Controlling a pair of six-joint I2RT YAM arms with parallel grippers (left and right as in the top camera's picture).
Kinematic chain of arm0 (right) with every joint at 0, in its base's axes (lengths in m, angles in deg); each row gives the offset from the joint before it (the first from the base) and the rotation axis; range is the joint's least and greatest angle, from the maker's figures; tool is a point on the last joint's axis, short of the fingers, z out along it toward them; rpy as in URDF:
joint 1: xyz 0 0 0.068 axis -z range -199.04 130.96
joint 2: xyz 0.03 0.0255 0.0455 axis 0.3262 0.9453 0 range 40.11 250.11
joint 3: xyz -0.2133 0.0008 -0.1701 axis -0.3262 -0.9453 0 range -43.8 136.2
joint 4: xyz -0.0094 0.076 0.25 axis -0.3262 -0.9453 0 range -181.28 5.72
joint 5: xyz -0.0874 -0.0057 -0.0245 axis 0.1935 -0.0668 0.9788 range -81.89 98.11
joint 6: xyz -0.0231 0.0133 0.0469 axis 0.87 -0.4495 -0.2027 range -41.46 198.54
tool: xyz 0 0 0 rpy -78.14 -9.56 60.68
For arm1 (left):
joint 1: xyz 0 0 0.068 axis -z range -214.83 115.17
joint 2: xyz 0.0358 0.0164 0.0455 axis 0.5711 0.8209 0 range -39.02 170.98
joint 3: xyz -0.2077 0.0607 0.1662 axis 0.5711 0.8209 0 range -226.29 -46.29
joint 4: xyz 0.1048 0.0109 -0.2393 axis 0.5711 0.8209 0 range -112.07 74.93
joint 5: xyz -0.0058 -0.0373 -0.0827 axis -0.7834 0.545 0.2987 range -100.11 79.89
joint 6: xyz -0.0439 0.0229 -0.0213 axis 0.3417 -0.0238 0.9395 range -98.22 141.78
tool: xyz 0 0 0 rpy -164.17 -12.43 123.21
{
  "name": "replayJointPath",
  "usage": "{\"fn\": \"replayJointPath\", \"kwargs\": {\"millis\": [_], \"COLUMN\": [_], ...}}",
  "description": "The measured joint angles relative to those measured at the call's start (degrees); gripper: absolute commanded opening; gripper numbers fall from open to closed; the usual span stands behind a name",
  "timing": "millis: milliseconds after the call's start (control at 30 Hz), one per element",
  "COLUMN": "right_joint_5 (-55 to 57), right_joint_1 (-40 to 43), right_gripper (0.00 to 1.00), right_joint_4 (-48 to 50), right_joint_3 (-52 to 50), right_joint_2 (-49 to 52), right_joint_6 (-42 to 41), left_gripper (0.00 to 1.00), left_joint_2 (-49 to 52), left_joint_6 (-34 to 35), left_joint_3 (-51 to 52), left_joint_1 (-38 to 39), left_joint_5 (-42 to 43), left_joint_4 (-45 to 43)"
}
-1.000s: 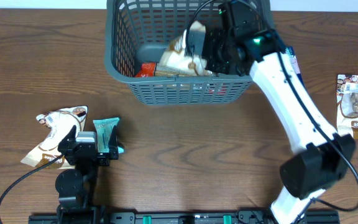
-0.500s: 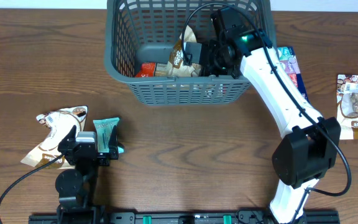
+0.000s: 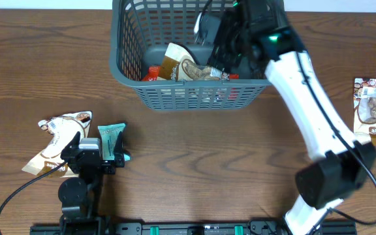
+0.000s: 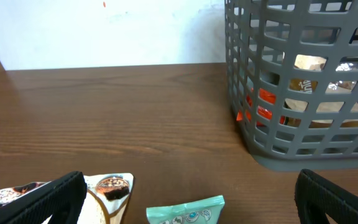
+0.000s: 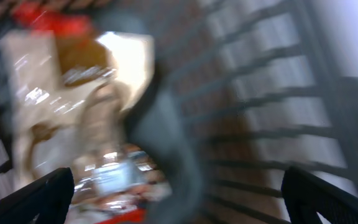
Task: Pack container
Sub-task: 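Open the right gripper to drop the pouch and withdraw, then move the right gripper to the Kleenex tissue strip and grasp it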
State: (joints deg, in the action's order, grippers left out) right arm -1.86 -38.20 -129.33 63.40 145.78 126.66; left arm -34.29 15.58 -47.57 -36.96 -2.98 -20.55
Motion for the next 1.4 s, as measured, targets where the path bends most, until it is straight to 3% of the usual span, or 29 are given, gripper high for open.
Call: {"fn": "replayJointPath", "kwargs": {"millis": [200,400,633,833,1400], "right_joint_5": [0.5,-4.7,-4.5,-1.8,1.9], "right_joint_1": [5.5,17.1,32.2,36.7,34.0], "right_gripper": [0.99,0.99,0.99,0.99,0.99], "right_joint_4": [5.8,5.9,-7.1,-15.7,-14.5], "right_joint_3": [1.0,1.5,2.4,2.5,2.5], "right_joint_2": [-8.8,-14.0,-13.4,-7.0,16.6], "right_joint_6": [-8.4,-18.4,-29.5,-30.2,-25.8], "left_gripper": [0.99,0.99,0.99,0.99,0.99], "left_joint_2": [0.0,0.0,0.0,0.0,0.0], "left_joint_6": [0.2,0.2,0.2,0.2,0.2], "left_joint_3": [0.0,0.0,0.0,0.0,0.0], "left_joint_1": [0.0,0.0,0.0,0.0,0.0], "left_joint_5": [0.0,0.0,0.0,0.0,0.0], "left_joint_4": [0.0,0.0,0.0,0.0,0.0]}}
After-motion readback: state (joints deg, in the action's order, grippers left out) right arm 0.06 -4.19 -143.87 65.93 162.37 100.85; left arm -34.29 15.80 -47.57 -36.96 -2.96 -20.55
